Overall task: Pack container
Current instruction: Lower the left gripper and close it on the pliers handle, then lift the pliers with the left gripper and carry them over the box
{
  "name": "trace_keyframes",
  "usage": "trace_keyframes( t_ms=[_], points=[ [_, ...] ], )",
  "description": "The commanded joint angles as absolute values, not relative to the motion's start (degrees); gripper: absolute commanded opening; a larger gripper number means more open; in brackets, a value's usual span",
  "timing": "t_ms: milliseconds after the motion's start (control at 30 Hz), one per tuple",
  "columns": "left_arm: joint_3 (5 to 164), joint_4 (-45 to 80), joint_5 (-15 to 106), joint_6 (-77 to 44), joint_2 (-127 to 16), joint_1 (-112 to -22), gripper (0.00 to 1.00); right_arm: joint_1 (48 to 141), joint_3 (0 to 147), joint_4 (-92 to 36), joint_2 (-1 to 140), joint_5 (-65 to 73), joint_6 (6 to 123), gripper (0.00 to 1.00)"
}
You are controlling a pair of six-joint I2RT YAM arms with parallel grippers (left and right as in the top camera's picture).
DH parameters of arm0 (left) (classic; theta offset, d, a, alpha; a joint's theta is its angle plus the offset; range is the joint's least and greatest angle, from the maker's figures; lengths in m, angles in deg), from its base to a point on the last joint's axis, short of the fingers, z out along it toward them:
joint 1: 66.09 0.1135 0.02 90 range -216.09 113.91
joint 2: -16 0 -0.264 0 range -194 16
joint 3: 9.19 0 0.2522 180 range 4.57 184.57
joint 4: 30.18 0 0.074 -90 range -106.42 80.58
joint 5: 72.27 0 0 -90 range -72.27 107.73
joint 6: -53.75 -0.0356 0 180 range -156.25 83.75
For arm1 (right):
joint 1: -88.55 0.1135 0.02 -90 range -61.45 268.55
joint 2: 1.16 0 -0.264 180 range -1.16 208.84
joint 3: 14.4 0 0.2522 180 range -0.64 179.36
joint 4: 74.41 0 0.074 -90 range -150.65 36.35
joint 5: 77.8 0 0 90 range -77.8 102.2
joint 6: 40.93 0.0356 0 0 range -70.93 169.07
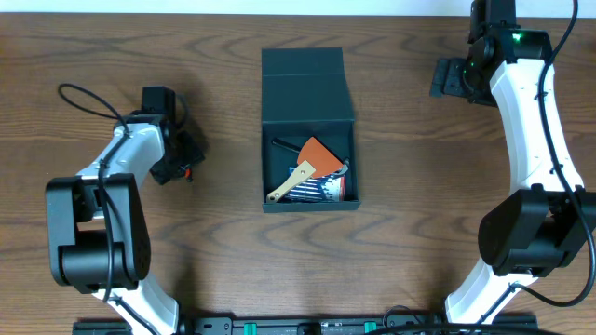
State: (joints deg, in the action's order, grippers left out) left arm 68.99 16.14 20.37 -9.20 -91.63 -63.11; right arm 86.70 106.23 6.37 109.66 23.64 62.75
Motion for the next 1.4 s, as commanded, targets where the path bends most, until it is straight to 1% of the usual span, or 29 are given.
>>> trace_keyframes(
  t_ms=[0,33,100,133,333,400,433,467,500,600,700,867,1067,1367],
  points=[
    [69.4,16.5,20.1,-8.9,-93.5,-62.5,0.59,86.5,107.4,6.4,108.9,24.2,63.8,0.99],
    [69.4,16.5,20.2,-8.9,-93.5,-62.5,0.56,86.5,107.4,6.4,108.9,24.2,63.8,0.99],
    [69.4,16.4,20.4,-8.9,-93.5,-62.5,0.41,86.5,107.4,6.4,108.9,24.2,63.8,0.99],
    [69.4,16.4,20.4,-8.9,-93.5,-62.5,0.37,86.5,107.4,6.4,108.9,24.2,63.8,0.99],
    [69.4,16.4,20.4,-8.9,-93.5,-62.5,0.36,86.5,107.4,6.4,108.9,24.2,63.8,0.99],
    [69.4,16.4,20.8,-9.0,-93.5,-62.5,0.24,86.5,107.4,6.4,108.9,24.2,63.8,0.99],
    [69.4,16.4,21.5,-8.9,-93.5,-62.5,0.20,86.5,107.4,6.4,108.9,24.2,63.8,0.99],
    [69.4,16.3,21.9,-8.9,-93.5,-62.5,0.19,86.5,107.4,6.4,108.9,24.2,63.8,0.99],
    [69.4,16.2,22.3,-8.9,-93.5,-62.5,0.13,86.5,107.4,6.4,108.9,24.2,63.8,0.99],
    [69.4,16.2,22.7,-8.9,-93.5,-62.5,0.11,86.5,107.4,6.4,108.9,24.2,63.8,0.99],
    [69.4,16.2,22.7,-8.9,-93.5,-62.5,0.06,86.5,107.4,6.4,108.9,24.2,63.8,0.99],
    [69.4,16.3,22.7,-9.2,-93.5,-62.5,0.06,86.5,107.4,6.4,108.9,24.2,63.8,0.99],
    [69.4,16.4,23.6,-13.5,-93.2,-62.5,0.06,86.5,107.4,6.4,108.9,24.2,63.8,0.99],
    [69.4,16.2,23.8,-14.7,-90.1,-62.5,0.06,86.5,107.4,6.4,108.9,24.2,63.8,0.99]
  ],
)
